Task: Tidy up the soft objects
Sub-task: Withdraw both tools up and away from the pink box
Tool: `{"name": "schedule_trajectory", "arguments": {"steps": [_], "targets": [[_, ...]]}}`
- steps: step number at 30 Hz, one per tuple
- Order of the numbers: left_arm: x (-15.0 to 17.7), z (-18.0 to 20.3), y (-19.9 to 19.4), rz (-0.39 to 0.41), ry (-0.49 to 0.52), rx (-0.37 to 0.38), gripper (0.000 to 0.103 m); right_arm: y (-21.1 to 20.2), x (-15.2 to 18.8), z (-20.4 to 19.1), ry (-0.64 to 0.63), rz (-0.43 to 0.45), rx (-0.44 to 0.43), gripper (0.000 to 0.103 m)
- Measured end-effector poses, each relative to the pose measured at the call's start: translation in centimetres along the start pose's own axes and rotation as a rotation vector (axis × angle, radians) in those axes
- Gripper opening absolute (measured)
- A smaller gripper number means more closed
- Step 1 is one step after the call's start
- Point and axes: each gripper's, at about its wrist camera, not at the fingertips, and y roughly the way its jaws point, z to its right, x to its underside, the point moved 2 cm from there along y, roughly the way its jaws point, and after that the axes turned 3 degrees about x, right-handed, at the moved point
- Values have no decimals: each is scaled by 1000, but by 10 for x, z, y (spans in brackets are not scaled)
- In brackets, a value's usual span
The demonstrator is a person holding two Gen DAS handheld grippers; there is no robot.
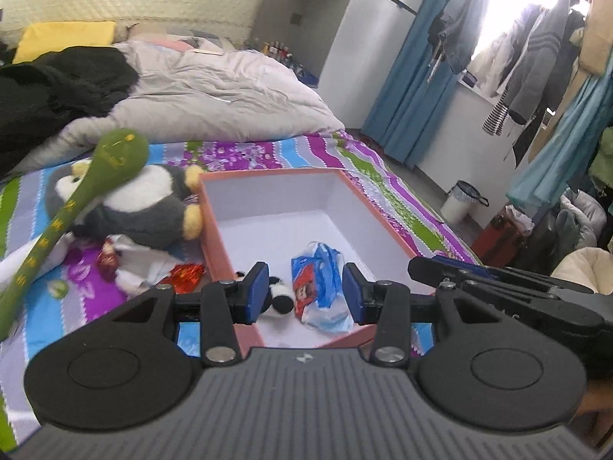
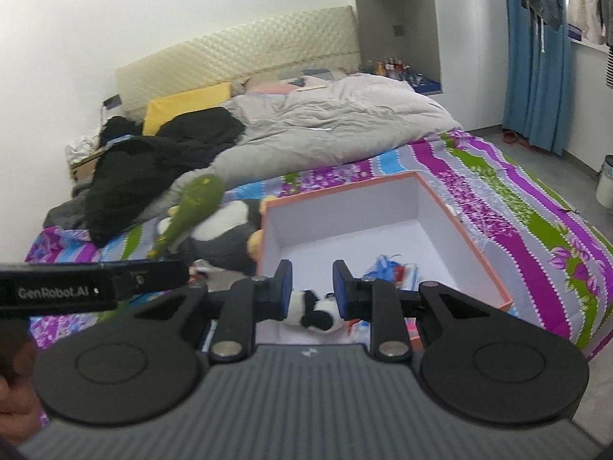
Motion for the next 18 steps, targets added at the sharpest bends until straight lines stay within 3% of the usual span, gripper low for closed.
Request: {"name": "schedule_trajectory", "arguments": {"steps": [8, 18], "targets": [[37, -20, -52, 41, -43, -47, 48, -16, 26, -31, -17, -24, -54, 26], [73, -51, -84, 63, -71, -129, 48, -30, 60, -64, -23, -53, -108, 27]]}}
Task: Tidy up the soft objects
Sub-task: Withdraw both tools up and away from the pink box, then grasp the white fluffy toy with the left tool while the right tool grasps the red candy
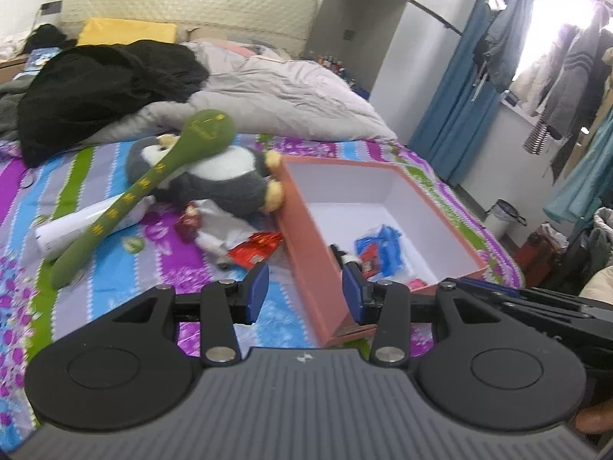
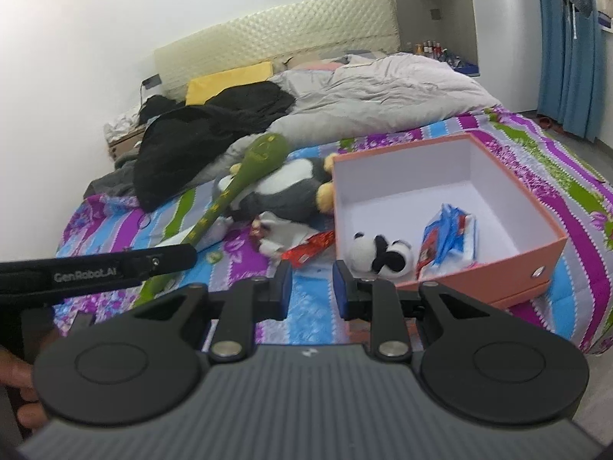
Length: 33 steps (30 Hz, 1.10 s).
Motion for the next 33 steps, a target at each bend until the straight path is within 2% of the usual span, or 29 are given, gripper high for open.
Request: {"name": "schedule_trajectory", "arguments": {"steps": [5, 8, 15, 23, 25, 27, 33], "targets": [[19, -19, -10, -2, -30, -30, 48, 2, 14, -13, -23, -21, -23, 27], [30, -32, -11, -7, -46, -52, 48, 6, 21, -18, 4, -27, -36, 27], [43, -79, 2, -46, -186, -74, 48, 41, 29, -26, 89, -85, -100, 28], [33, -124, 43, -75, -308, -41, 48, 97, 18, -45, 125, -134, -122, 29], [29, -136, 58, -82, -328, -37, 48, 113, 17, -49, 126, -143, -123, 43], [25, -147, 73, -86, -349, -21, 47, 127, 17, -52, 124, -147, -118, 47], [15, -182, 124, -104, -436, 21, 47, 177, 18, -53, 117, -198, -65, 47]]}}
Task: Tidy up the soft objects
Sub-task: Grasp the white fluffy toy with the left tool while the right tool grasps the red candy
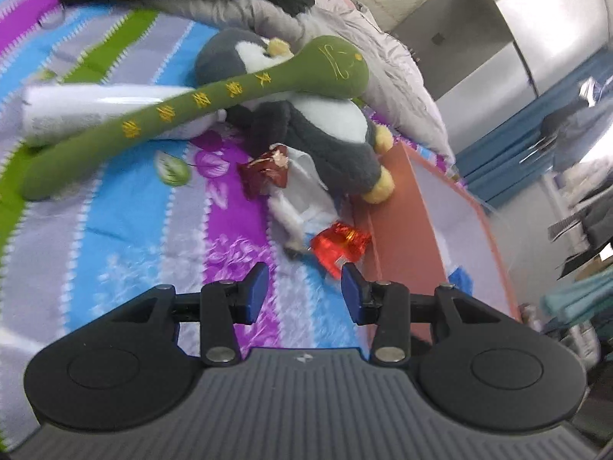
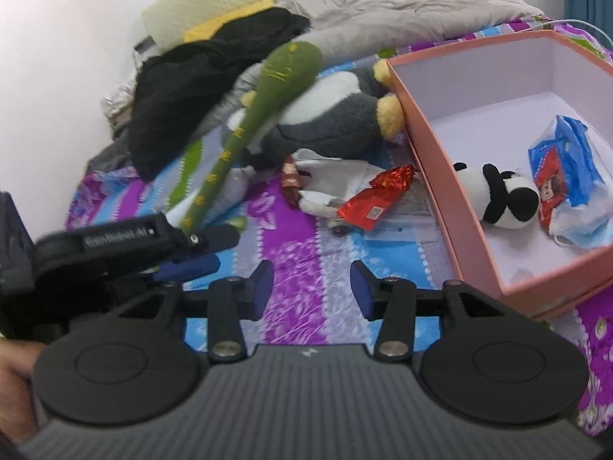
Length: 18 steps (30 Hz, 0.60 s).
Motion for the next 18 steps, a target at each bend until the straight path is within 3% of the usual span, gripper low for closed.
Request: {"name": "schedule_trajectory", "arguments": {"steps": [4, 14, 18], "targets": [[-17, -15, 35, -16, -59, 60, 47, 32, -9, 1, -3, -10, 47, 47], [-37, -34, 120, -88, -141, 88, 47, 94, -24, 12, 43, -25, 138, 47], [-41, -39, 144, -105, -168, 102, 34, 113, -30, 20, 80, -44, 185, 47]]}}
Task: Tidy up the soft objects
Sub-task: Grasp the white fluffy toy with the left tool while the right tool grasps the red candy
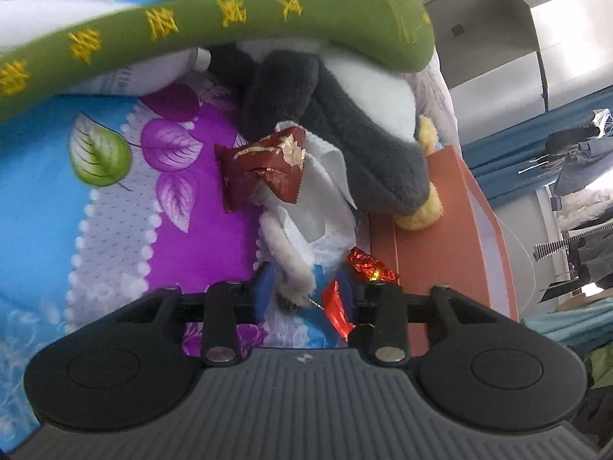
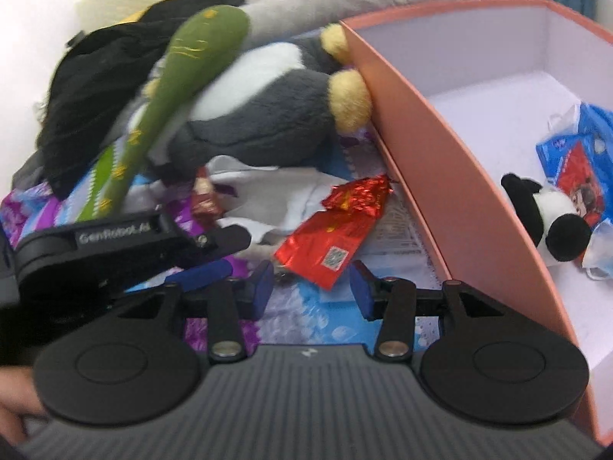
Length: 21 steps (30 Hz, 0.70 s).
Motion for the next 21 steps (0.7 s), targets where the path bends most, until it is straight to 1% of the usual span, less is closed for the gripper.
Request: {"name": "schedule_trajectory", "arguments": {"steps": [1, 2, 4, 5, 6, 8, 10, 11, 13, 15, 21], "targets": [[-1, -1, 5, -7, -4, 3, 32, 4, -1, 0, -1, -1, 15, 47], [-3, -2, 10, -14, -9, 6, 27, 8, -2, 0, -9, -3, 25, 47], [-4, -4, 19, -27, -19, 9, 21, 14, -4, 3, 0, -19, 16, 46], [-5, -4, 22, -32, -16, 7, 15, 17, -4, 4, 8, -28, 11, 46], [-5, -5, 25, -35, -12, 2, 11, 20, -5, 5, 15, -37, 5, 48], [-4, -5, 30, -41, -13, -3, 10, 22, -5, 4, 8, -37, -8, 42], [-4, -3, 32, -33, -8, -3, 10, 21, -6, 3, 1, -30, -9, 20], [-4, -1, 32, -27, 1, -3, 10, 20, -6, 3, 2, -27, -11, 17], [-3, 1, 28, -16, 16, -9, 9, 16, -8, 1, -11, -17, -18, 7], [-3, 4, 24, -14, 23, -21, 9, 10, -9, 0, -29, -3, -16, 4], [0, 9, -5, 11, 39, -44, 9, -14, -10, -2, -70, 26, -32, 3]]}}
